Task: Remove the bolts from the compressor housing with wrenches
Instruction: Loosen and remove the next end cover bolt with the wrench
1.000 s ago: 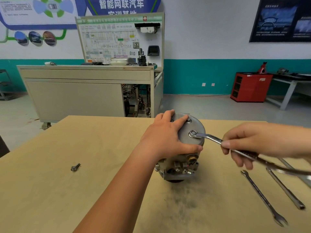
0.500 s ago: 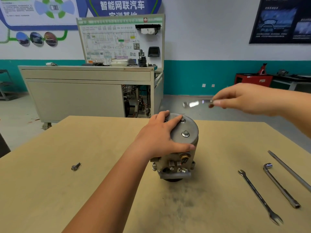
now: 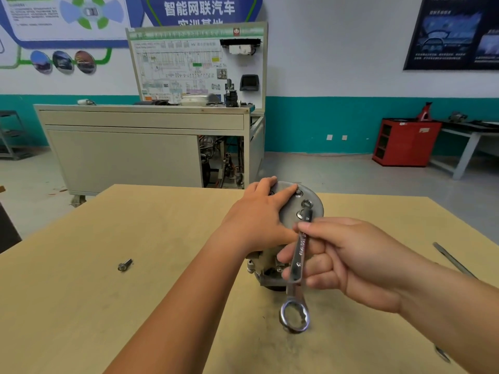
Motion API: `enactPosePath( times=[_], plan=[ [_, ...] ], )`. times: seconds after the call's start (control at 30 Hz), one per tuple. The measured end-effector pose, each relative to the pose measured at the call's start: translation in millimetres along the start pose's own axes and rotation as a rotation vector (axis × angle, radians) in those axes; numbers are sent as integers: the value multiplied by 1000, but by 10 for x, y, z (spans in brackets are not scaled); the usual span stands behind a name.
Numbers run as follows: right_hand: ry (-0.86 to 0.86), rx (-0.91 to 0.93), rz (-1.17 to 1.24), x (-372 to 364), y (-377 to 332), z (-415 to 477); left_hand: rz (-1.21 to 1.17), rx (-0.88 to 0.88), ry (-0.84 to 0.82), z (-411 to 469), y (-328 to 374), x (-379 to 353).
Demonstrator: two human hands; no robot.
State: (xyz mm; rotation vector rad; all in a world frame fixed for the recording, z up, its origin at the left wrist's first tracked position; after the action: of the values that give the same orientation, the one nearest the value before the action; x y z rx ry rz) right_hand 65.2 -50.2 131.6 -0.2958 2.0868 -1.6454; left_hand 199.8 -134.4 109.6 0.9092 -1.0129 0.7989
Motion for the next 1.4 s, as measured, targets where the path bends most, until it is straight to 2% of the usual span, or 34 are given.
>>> enactPosePath(
  times=[0.3, 0.6, 0.9, 1.07, 1.13, 1.27, 1.33, 1.4],
  plan=[
    [30, -9, 20, -76, 106, 4, 25, -8, 8, -3, -21, -3],
    [-23, -89, -44, -14, 24, 81, 45, -21, 3, 0, -2, 2],
    [-35, -123, -149, 96, -26, 53, 2, -14, -8, -11, 25, 8],
    [-76, -228, -306, 250, -58, 11, -12, -9, 25, -19, -16, -7],
    [-97, -276, -457, 323, -101, -2, -7, -14, 31, -18, -14, -13],
    [-87, -367, -1049, 553, -405, 23, 4, -20, 27, -16, 13, -12],
    [31, -330, -1445, 704, -594, 88, 6, -18, 13, -4, 35, -13],
    [227, -153, -2014, 829, -703, 215, 25, -21, -5, 15, 68, -13]
  ],
)
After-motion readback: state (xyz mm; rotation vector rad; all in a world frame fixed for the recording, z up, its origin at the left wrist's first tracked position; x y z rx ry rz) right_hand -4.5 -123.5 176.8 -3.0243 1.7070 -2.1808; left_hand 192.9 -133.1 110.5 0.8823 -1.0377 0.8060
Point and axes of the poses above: each hand's wrist, its own z-axis towards the middle knuckle, its own x-axis out of the back of the hand, y = z × x, the point moved 2 cm from there along z, towards the middle knuckle, and after that the axes turned 2 degrees about -y, right-handed, at the moved point
